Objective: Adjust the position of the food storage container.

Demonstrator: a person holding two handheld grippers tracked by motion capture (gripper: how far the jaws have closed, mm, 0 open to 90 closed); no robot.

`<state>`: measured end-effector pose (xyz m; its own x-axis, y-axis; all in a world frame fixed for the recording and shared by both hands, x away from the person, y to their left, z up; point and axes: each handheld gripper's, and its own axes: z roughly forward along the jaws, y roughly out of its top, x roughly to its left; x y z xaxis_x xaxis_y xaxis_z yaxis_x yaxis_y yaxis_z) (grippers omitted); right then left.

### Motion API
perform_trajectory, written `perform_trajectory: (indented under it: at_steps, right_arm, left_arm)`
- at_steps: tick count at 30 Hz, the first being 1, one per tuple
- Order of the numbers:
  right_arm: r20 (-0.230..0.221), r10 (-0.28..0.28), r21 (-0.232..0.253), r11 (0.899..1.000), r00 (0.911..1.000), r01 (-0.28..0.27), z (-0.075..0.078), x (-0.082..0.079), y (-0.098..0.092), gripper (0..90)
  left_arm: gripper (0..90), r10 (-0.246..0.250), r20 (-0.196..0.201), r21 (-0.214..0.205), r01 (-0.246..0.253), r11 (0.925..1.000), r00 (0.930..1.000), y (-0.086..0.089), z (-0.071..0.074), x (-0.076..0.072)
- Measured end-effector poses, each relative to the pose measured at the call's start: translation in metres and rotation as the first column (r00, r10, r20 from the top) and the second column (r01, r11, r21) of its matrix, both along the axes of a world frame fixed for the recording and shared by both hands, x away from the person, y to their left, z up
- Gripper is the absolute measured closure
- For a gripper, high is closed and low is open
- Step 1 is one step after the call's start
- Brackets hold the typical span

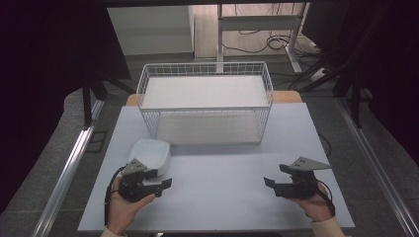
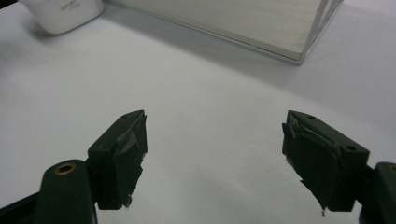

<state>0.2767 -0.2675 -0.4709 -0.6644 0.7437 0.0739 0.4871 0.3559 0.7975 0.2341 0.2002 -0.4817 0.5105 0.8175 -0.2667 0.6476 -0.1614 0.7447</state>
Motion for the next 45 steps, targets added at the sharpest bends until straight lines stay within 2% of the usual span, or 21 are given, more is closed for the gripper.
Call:
perform_trajectory:
  at_steps: [11,16,26,31,35,36,37,42,45]
  right_arm:
    - [-0.02,0.003,-0.003,1.0,0.9998,-0.003,-0.002,0.0,0.001,23.0]
    - [-0.016,-0.005,0.019,1.0,0.9999,0.006,0.004,-0.003,0.001,23.4]
    - [-0.027,-0.01,0.006,1.0,0.9996,0.01,0.001,-0.005,-0.004,23.9]
    - [-0.034,-0.004,0.001,1.0,0.9994,0.004,0.0,-0.003,-0.004,24.0]
    - [-0.035,-0.003,0.001,1.0,0.9994,0.003,0.0,-0.002,-0.004,24.2]
    - [-0.038,-0.007,-0.003,1.0,0.9993,0.007,0.0,-0.002,-0.004,24.3]
    - [-0.038,-0.007,-0.003,1.0,0.9993,0.007,0.0,-0.002,-0.004,24.3]
    - [-0.034,-0.003,-0.006,1.0,0.9994,0.003,0.001,-0.002,-0.003,24.4]
    - [-0.034,-0.005,-0.006,1.0,0.9994,0.004,0.001,-0.002,-0.003,24.5]
  left_arm:
    - [29.7,-0.018,0.006,0.004,0.018,0.9998,0.9998,-0.004,0.003,-0.004]
    - [30.3,-0.014,0.013,-0.007,0.014,0.9999,0.9998,-0.002,0.008,-0.005]
    - [30.7,-0.04,0.01,-0.004,0.04,0.9992,0.9992,-0.008,0.01,-0.002]
    - [30.8,-0.014,0.01,0.001,0.014,0.9999,0.9999,-0.005,0.012,-0.003]
    - [30.9,0.001,0.031,-0.009,-0.001,1.0,0.9995,-0.002,0.025,-0.006]
    - [30.9,0.007,0.043,-0.012,-0.007,0.9999,0.999,0.0,0.033,-0.007]
    - [30.9,0.007,0.043,-0.012,-0.007,0.9999,0.999,0.0,0.033,-0.007]
    - [31.0,0.021,0.053,-0.002,-0.021,0.9998,0.9984,0.009,0.053,-0.005]
    - [30.9,0.019,0.053,-0.01,-0.018,0.9998,0.9984,0.013,0.059,-0.003]
